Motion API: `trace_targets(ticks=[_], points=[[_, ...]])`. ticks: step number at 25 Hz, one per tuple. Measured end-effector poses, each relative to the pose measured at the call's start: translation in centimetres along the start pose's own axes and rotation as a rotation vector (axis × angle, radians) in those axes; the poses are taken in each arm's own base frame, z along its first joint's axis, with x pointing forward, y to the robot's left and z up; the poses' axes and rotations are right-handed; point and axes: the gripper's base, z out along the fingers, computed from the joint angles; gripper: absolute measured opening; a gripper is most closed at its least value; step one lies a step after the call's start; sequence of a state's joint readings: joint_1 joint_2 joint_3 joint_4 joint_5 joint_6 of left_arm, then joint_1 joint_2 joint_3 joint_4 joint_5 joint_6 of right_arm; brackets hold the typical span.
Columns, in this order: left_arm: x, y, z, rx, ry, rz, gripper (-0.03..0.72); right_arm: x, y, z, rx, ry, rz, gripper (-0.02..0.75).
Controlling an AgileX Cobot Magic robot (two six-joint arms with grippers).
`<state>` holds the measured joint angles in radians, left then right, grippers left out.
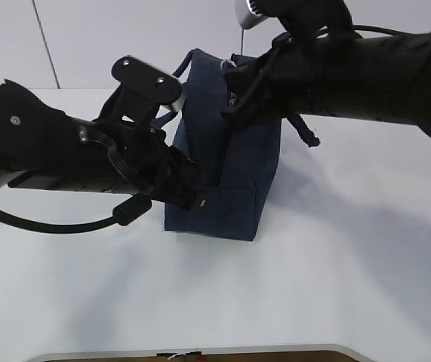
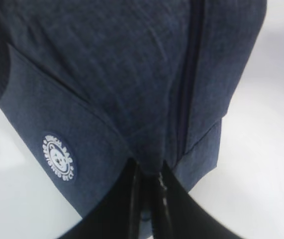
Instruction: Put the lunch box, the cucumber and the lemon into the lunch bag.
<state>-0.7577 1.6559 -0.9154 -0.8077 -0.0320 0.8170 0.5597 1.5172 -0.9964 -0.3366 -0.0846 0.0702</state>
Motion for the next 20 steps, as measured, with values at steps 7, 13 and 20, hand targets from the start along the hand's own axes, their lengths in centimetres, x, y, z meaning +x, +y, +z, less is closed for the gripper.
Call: trace_targets(ticks=[7, 13, 20], points=[[0.2, 0.0, -0.1, 0.005, 0.007, 0.000, -0.006, -1.4, -0.6, 0.7, 0.021, 0.021, 0.042, 0.005], [0.4, -0.1, -0.5, 0.008, 0.012, 0.000, -0.006, -2.0, -1.0, 1.6, 0.034, 0.075, 0.071, 0.005], [0.4, -0.2, -0.8, 0.029, 0.021, 0.000, -0.006, -2.8, -1.5, 2.8, 0.047, 0.127, 0.092, 0.005]])
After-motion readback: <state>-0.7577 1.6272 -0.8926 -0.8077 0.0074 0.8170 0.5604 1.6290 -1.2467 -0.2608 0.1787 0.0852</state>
